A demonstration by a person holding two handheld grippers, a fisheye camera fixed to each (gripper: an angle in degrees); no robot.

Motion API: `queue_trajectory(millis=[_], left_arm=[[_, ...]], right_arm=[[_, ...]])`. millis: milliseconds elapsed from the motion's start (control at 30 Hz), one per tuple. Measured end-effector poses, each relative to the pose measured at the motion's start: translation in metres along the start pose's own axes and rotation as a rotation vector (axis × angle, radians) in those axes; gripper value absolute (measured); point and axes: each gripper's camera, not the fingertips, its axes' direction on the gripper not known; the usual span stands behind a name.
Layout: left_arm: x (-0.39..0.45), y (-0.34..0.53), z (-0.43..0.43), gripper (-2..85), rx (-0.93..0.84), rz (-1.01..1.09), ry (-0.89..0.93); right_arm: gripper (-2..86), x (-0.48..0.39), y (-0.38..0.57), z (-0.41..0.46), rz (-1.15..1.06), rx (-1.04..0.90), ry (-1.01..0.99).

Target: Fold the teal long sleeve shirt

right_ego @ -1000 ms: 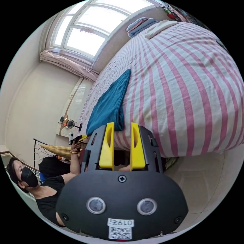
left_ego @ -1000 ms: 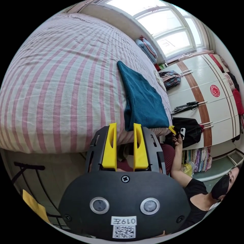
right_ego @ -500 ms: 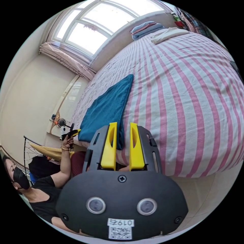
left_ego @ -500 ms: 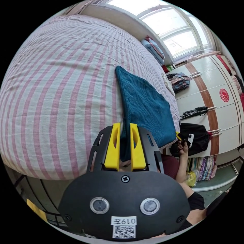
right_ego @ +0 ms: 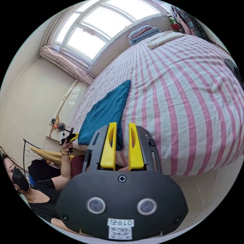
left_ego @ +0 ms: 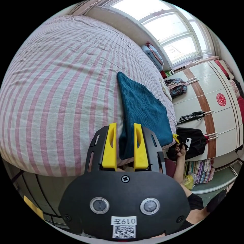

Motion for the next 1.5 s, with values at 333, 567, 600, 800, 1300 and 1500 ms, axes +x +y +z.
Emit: queue_trajectory(millis=[333, 567, 600, 800, 1300, 1500], left_arm=[[0.022, -0.082, 0.032, 11.4, 0.000, 0.023, 0.001], [0.006, -0.113, 0.062, 9.0, -0.015, 0.012, 0.011], [0.005, -0.116, 0.063, 8.9, -0.015, 0.013, 0.014], [-0.005, -0.131, 0.065, 8.6, 0.012, -0.002, 0.038], [-0.016, -0.177, 0.080, 2.5, -0.006, 0.037, 0.004], [-0.010, -0.187, 0.080, 4.2, -0.031, 0.060, -0.015]], right_arm=[[11.2, -0.005, -0.106, 0.058, 0.018, -0.194, -0.020], [7.5, 0.026, -0.126, 0.069, 0.067, -0.191, -0.059], [7.6, 0.027, -0.131, 0.064, 0.068, -0.176, -0.043], [8.3, 0.031, -0.155, 0.063, 0.058, -0.174, -0.024], [0.4, 0.025, -0.202, 0.077, 0.057, -0.204, 0.070], [4.5, 0.010, -0.218, 0.075, 0.028, -0.220, 0.078]])
